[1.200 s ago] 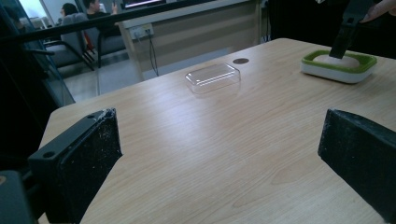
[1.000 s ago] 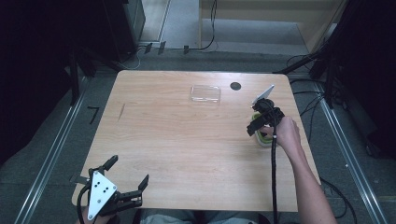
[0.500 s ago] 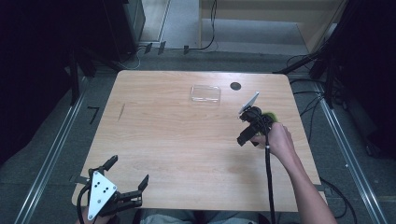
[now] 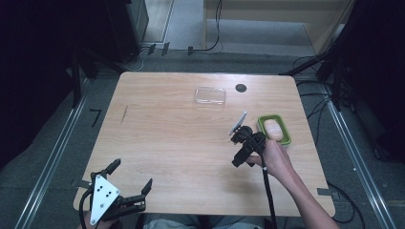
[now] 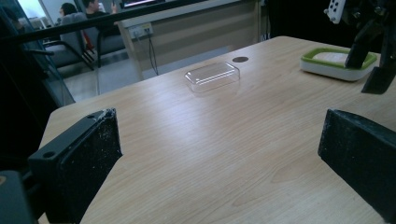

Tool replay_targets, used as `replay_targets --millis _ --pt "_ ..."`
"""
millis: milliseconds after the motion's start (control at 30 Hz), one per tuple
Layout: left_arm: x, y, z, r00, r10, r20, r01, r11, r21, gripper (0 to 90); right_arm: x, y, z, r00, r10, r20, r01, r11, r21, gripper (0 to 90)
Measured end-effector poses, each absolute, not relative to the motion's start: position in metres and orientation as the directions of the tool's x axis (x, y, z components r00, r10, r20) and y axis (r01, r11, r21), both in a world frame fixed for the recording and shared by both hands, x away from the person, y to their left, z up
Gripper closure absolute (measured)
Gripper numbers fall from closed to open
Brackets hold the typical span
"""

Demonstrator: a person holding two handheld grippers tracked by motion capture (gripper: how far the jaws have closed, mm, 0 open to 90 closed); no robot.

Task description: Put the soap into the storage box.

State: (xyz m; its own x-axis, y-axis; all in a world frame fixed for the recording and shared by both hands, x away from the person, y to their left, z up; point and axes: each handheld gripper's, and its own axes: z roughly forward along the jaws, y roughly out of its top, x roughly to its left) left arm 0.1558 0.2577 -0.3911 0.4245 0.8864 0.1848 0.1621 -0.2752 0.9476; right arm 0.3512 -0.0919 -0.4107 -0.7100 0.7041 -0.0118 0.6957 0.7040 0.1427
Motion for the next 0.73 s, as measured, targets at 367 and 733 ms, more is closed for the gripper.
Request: replay_targets --millis 367,733 --pt "0.156 0.258 -0.391 0.424 0.887 0.185 0.161 -0.275 0.948 0.0 0.323 -0.069 -0.442 -0.778 0.628 0.005 0.625 0.774 0.102 11.3" --pt "0.156 0.258 -0.391 0.424 0.886 0.186 0.158 -0.275 0.949 0.0 0.307 -0.064 -0.452 -0.801 0.599 0.010 0.596 0.795 0.109 13.9"
